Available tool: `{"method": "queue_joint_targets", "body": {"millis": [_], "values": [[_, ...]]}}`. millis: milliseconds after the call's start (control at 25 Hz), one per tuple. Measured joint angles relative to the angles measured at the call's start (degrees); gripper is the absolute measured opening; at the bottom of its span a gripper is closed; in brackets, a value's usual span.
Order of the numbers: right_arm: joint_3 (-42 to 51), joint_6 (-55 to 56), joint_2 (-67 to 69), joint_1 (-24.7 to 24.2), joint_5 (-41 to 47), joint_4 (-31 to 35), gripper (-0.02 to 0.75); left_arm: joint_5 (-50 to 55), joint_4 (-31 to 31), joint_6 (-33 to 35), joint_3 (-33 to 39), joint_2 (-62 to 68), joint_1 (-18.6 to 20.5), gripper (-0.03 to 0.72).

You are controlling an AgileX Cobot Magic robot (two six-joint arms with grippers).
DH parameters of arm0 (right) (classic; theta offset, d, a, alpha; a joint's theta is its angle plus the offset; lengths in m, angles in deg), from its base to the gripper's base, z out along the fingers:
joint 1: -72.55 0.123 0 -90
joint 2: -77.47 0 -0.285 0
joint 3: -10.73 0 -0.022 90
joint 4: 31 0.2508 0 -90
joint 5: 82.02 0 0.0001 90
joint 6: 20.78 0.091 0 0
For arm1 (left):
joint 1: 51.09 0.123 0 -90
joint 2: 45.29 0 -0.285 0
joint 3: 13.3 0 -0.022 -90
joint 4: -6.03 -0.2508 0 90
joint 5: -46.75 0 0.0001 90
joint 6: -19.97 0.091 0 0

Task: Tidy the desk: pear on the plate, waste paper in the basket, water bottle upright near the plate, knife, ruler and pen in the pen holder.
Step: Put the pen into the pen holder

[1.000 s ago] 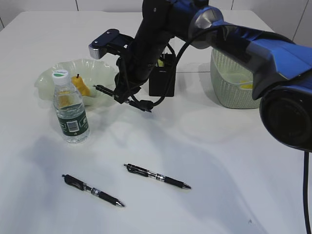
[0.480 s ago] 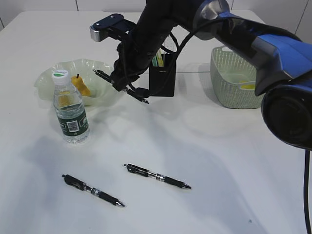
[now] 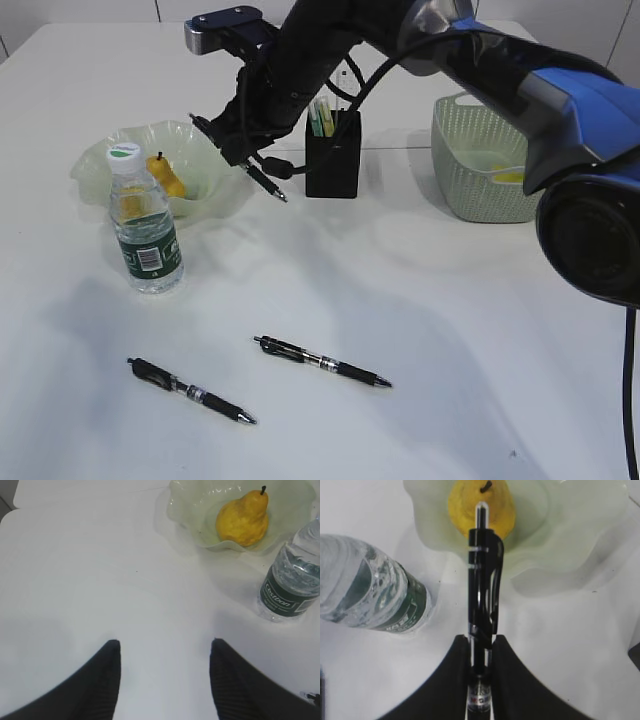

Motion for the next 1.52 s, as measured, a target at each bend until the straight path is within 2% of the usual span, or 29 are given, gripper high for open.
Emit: {"method": "queue_joint_targets", "body": {"millis": [240, 720, 1360, 1520], "values": [[-0.5, 3.9, 0.0, -1.4, -1.7, 2.6, 0.069, 0.0, 0.0, 0.0, 0.0, 0.0, 0.0, 0.402], [-0.5, 4.3, 0.0, -3.7, -4.3, 7.0, 0.069, -0.1, 0.0, 0.0, 0.0, 0.0, 0.0, 0.402], [-0.5, -1.6, 0.0, -5.2, -9.3, 7.8, 0.069, -0.8, 0.0, 0.0, 0.0, 0.0, 0.0, 0.402], [-0.5, -1.1, 0.0, -6.8, -9.8, 10.6, 0.07, -0.9, 0.0, 0.0, 0.0, 0.0, 0.0, 0.402]]}}
